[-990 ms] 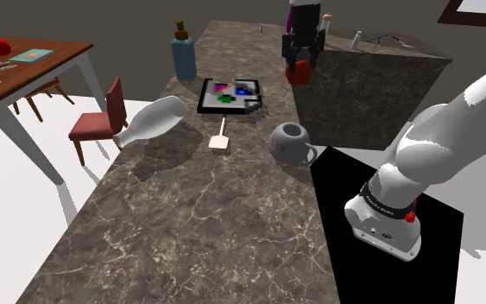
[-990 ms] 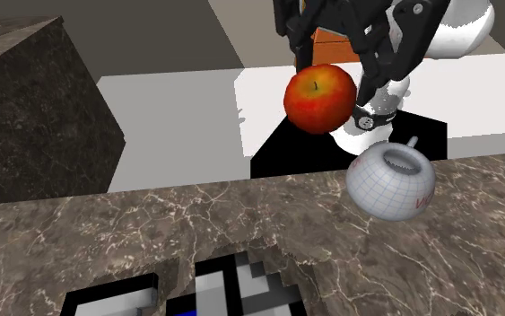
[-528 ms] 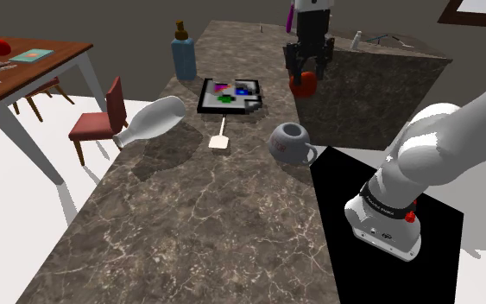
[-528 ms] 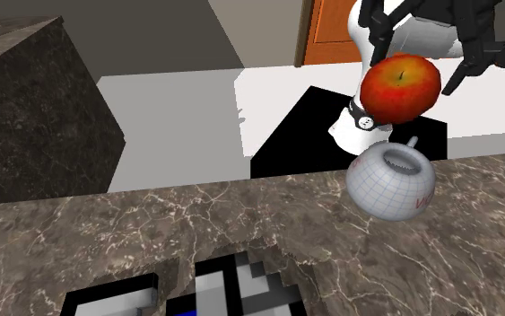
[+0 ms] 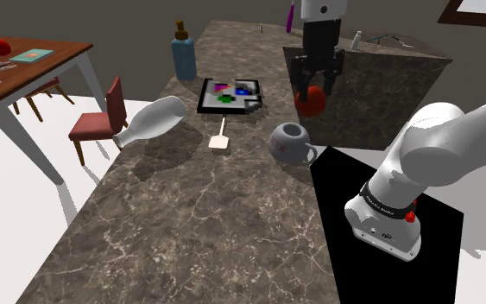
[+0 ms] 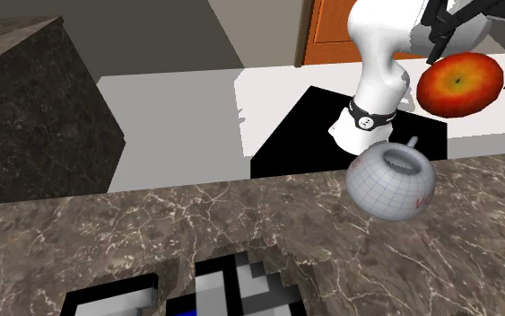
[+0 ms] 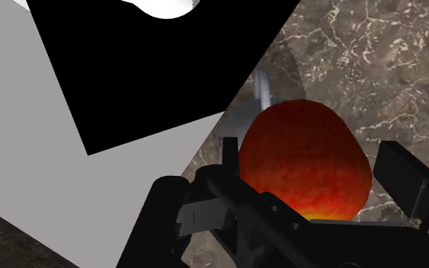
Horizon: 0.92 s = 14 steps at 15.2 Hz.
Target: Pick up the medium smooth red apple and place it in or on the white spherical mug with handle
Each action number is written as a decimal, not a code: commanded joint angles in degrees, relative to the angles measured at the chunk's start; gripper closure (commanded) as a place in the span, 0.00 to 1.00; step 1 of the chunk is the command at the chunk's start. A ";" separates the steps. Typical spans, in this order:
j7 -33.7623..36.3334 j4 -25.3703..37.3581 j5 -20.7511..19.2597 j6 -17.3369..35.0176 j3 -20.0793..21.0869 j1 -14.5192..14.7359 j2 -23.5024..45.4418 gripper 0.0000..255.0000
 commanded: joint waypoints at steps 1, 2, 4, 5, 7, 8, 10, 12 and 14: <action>0.01 -1.63 0.21 1.40 0.21 0.08 -0.24 1.00; -0.07 -2.40 0.25 2.17 0.26 0.08 -0.24 1.00; -0.23 -3.91 0.33 3.71 0.37 0.10 -0.21 1.00; -0.31 -4.65 0.38 4.48 0.42 0.11 -0.17 1.00; -0.48 -6.11 0.47 6.06 0.53 0.13 -0.04 1.00; -0.56 -6.82 0.52 6.85 0.59 0.14 0.04 1.00; -0.72 -8.22 0.63 8.47 0.70 0.17 0.26 1.00; -0.89 -9.59 0.75 10.11 0.82 0.19 0.55 1.00; -1.03 -10.67 0.85 11.48 0.92 0.21 0.83 1.00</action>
